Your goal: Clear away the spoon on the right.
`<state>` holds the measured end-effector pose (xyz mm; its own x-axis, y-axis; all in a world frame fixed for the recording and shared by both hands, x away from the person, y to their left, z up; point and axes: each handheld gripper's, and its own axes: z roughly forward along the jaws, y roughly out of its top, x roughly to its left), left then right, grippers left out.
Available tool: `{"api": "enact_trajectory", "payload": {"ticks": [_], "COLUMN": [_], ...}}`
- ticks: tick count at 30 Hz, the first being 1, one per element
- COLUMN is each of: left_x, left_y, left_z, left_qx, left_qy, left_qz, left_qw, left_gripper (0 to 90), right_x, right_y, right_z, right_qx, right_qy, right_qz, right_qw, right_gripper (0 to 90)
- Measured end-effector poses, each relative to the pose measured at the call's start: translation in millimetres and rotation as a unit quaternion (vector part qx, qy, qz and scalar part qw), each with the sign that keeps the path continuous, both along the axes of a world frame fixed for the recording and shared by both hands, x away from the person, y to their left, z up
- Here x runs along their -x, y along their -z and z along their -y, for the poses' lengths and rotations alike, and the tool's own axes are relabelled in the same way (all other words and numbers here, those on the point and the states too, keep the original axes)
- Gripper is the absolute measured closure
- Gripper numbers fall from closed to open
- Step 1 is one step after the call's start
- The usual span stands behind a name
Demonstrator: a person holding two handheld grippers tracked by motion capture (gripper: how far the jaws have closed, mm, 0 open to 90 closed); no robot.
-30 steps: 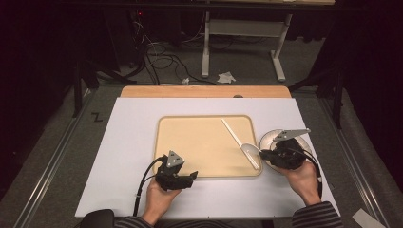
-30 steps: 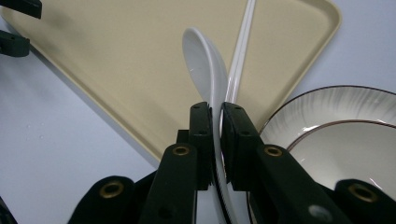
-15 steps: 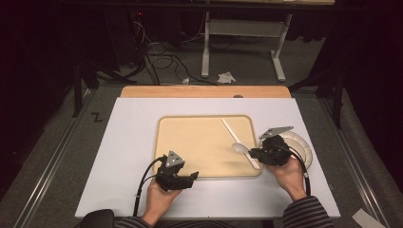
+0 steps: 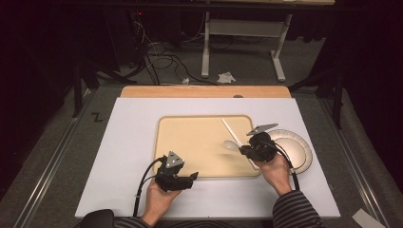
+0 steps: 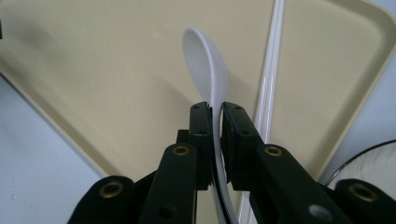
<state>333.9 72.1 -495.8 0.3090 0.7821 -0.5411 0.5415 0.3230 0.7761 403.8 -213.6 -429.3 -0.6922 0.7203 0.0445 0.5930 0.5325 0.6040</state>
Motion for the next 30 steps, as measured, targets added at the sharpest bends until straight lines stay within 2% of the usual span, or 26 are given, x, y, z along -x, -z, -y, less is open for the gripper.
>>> {"api": "enact_trajectory", "payload": {"ticks": [2, 3, 7, 13, 17, 26, 30], "left_x": [0.9, 1.1, 1.1, 1.2, 1.5, 4.0, 4.0], "left_y": [-0.1, -0.9, -0.6, 0.4, -0.3, -0.7, -0.5], "left_z": [-0.8, -0.7, -1.4, -0.9, -0.3, -0.9, -3.2], "left_qx": [-0.006, -0.001, -0.005, -0.008, -0.002, -0.006, 0.003], "left_qy": [0.003, 0.002, 0.003, 0.002, 0.0, 0.004, -0.001], "left_qz": [0.001, 0.002, 0.002, 0.003, 0.004, 0.004, -0.002], "left_qw": [1.0, 1.0, 1.0, 1.0, 1.0, 1.0, 1.0], "left_gripper": [33.4, 33.4, 33.4, 33.4, 33.4, 33.3, 33.2], "right_x": [-2.9, -4.0, -7.9, -13.3, -17.8, -24.3, -27.1], "right_y": [2.4, 3.8, 7.9, 11.3, 16.3, 27.9, 30.8], "right_z": [-5.3, -8.1, -16.1, -23.7, -31.2, -42.1, -44.5], "right_qx": [0.002, 0.003, 0.012, 0.01, 0.02, 0.038, 0.042], "right_qy": [0.002, 0.004, 0.009, 0.013, 0.018, 0.025, 0.029], "right_qz": [-0.001, -0.002, -0.006, -0.007, -0.005, -0.005, -0.007], "right_qw": [1.0, 1.0, 0.9999, 0.9998, 0.9996, 0.999, 0.9987], "right_gripper": [84.4, 84.4, 84.4, 84.4, 84.3, 83.8, 83.7]}}
